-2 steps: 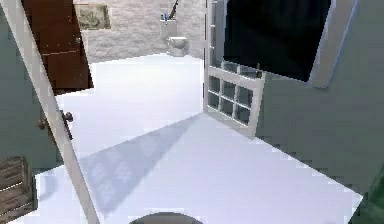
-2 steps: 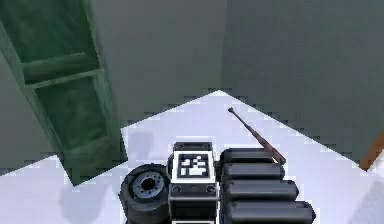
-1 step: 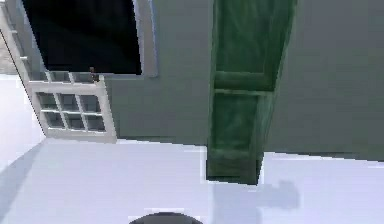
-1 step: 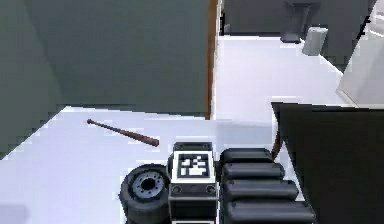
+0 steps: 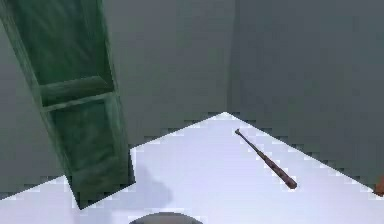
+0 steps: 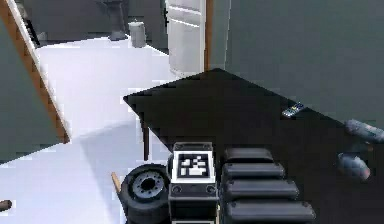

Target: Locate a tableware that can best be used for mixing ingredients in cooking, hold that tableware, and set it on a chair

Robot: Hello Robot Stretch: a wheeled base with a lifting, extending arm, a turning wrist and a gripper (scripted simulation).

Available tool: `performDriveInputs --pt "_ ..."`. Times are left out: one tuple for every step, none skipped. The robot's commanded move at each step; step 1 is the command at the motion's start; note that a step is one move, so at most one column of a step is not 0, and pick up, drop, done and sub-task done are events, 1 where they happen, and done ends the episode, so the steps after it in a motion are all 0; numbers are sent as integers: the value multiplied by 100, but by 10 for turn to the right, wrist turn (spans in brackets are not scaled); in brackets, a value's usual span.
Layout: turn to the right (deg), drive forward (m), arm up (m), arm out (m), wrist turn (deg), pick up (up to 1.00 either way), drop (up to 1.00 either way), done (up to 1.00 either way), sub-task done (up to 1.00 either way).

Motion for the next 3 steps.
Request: performDriveInputs --pt "390 0 0 0 0 0 0 0 0" --pt "-450 0 0 0 0 0 0 0 0" --pt "-450 0 0 0 0 0 0 0 0"
